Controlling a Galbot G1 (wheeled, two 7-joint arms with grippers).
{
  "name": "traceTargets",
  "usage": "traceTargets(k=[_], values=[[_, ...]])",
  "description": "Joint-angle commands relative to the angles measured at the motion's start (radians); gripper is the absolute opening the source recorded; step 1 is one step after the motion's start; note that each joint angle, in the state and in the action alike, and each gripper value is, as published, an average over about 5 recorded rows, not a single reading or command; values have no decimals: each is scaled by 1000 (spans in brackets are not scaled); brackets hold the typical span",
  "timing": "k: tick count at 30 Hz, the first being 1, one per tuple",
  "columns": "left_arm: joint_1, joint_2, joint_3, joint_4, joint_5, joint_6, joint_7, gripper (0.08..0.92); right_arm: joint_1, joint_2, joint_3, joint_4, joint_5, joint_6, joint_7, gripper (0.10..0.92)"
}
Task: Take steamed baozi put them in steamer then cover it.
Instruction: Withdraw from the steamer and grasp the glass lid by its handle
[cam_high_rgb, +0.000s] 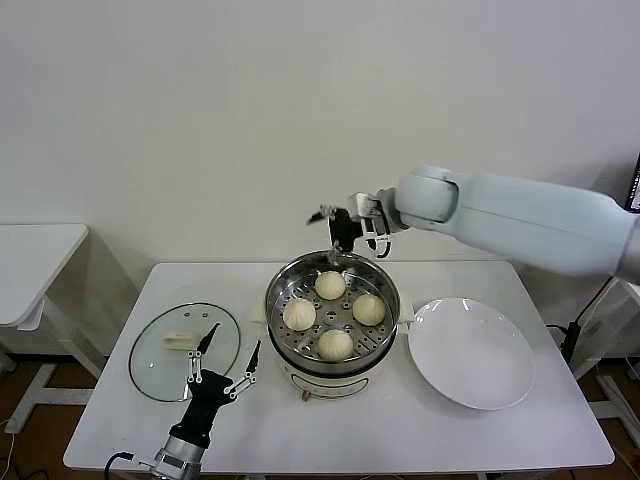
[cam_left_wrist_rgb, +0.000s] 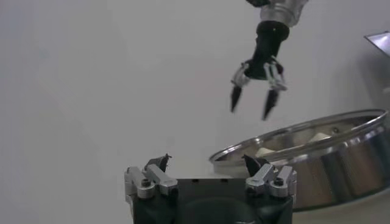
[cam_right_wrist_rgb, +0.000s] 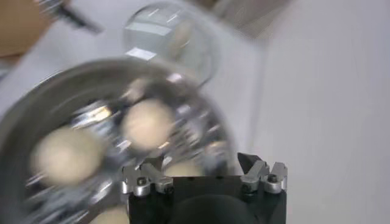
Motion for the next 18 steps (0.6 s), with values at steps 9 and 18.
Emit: traceTargets(k=[9, 18], values=[[-39, -12, -5, -1, 216, 68, -74, 823, -1145, -251, 1126, 132, -195, 317, 781, 823], [-84, -31, -31, 58, 319, 92, -94, 823, -1583, 28, 1607, 104, -406, 352, 737, 823]])
